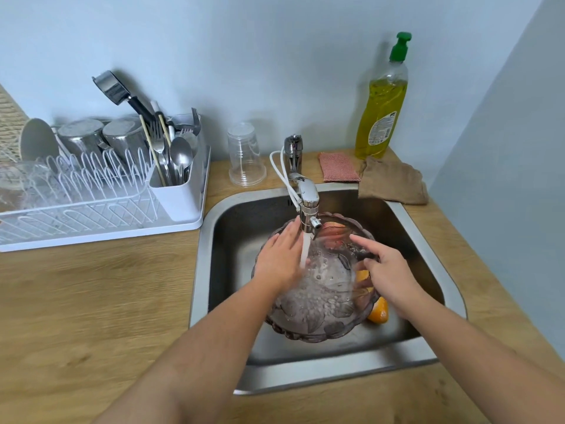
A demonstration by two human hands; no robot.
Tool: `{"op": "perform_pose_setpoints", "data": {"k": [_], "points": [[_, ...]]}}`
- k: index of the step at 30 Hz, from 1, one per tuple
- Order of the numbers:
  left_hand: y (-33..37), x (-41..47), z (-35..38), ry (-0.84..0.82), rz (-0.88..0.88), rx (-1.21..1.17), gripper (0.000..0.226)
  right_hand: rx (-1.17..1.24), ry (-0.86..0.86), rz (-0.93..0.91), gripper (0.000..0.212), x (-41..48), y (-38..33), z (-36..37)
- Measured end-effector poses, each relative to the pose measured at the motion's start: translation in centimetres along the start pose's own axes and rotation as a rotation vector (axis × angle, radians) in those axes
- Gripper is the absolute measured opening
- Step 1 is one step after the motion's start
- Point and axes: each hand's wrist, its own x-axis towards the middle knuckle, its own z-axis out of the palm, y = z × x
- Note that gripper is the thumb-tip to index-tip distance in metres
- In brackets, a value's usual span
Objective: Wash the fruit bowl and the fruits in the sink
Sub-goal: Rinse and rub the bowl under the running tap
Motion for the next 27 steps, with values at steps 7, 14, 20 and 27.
{"op": "perform_pose_setpoints", "data": {"k": [7, 14, 20, 27], "points": [[5.1, -2.3, 0.9, -0.319, 0.129, -0.323, 0.07, -0.013, 0.036, -0.038, 0.053, 0.2, -0.2, 0.8], [1.2, -6.0, 1.5, -0.456, 0.275, -0.162, 0.06, -0.066, 0.074, -0.034, 0.054, 1.3, -0.6, -0.6], [-2.0, -2.8, 1.5, -0.299, 0.056, 0.17, 0.079, -0.099, 0.008, -0.057, 0.052, 0.4, -1.0, 0.5], [2.9, -1.3, 1.4, -0.252, 0.179, -0.263, 0.076, -0.117, 0.023, -0.11, 0.054, 0.3, -1.3, 1.8]]}}
